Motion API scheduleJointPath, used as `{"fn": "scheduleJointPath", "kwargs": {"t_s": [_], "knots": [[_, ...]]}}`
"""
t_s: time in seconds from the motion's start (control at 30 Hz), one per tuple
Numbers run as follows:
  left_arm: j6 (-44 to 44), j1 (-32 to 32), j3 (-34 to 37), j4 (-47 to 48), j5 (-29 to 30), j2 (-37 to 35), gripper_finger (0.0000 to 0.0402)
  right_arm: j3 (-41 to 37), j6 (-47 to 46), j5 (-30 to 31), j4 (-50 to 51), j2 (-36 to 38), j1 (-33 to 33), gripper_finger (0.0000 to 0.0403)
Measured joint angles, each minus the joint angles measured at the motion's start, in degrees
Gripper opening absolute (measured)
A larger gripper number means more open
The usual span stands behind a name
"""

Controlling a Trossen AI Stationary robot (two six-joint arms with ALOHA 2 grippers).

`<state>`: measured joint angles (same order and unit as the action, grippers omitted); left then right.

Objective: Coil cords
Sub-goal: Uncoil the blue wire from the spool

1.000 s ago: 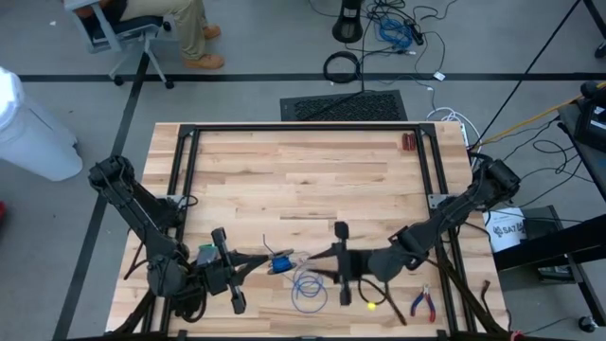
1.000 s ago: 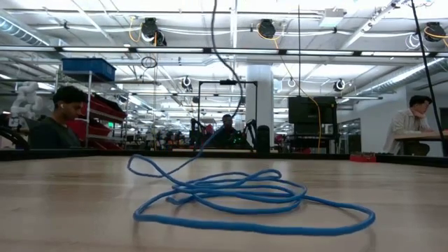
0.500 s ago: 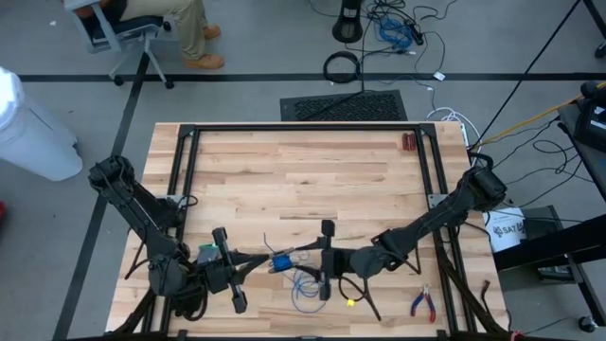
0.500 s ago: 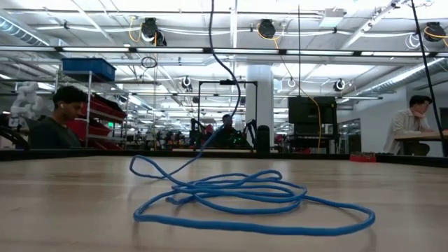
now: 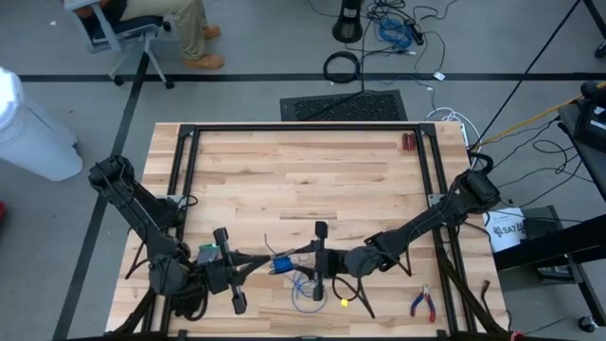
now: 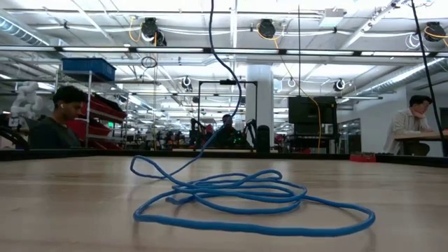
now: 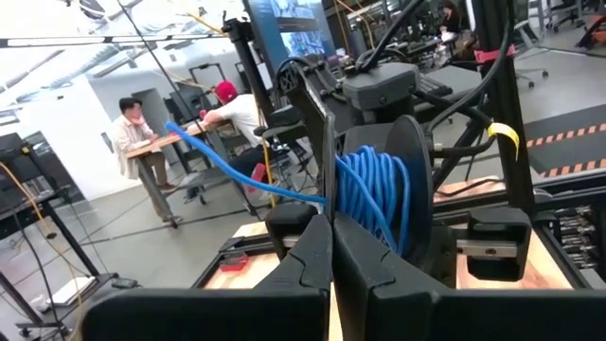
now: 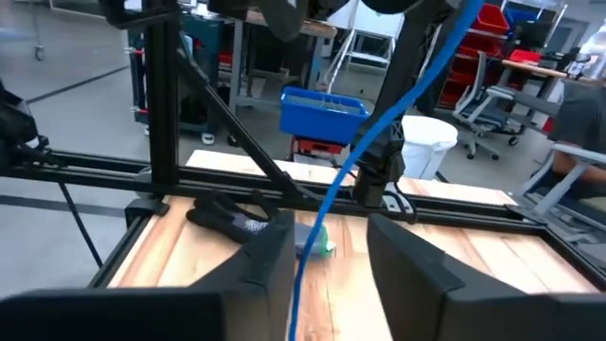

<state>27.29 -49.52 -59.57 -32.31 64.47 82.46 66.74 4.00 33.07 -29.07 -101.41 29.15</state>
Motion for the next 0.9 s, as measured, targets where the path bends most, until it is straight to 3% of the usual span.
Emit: {"fn": "scheduleJointPath", "kwargs": {"t_s": [0.27, 0.47, 0.67, 0.9], "knots": [[0.04, 0.0, 0.0, 0.26, 0.02, 0.0, 0.0002, 0.0, 1.43, 0.07, -0.77, -0.02, 0.08, 0.0008], [0.07, -0.02, 0.0, 0.28, 0.02, 0.0, 0.0002, 0.0, -0.18, 1.13, 3.7, 2.36, 0.97, 0.0003], [0.08, -0.13, 0.0, 2.03, 0.22, 0.0, 0.0002, 0.0, -3.48, 6.6, 12.34, 7.3, 3.15, 0.0002], [0.13, -0.11, 0.0, 7.42, 5.04, 0.02, 0.0002, 0.0, -4.12, 10.65, 16.03, 11.91, 6.73, 0.0001]]}}
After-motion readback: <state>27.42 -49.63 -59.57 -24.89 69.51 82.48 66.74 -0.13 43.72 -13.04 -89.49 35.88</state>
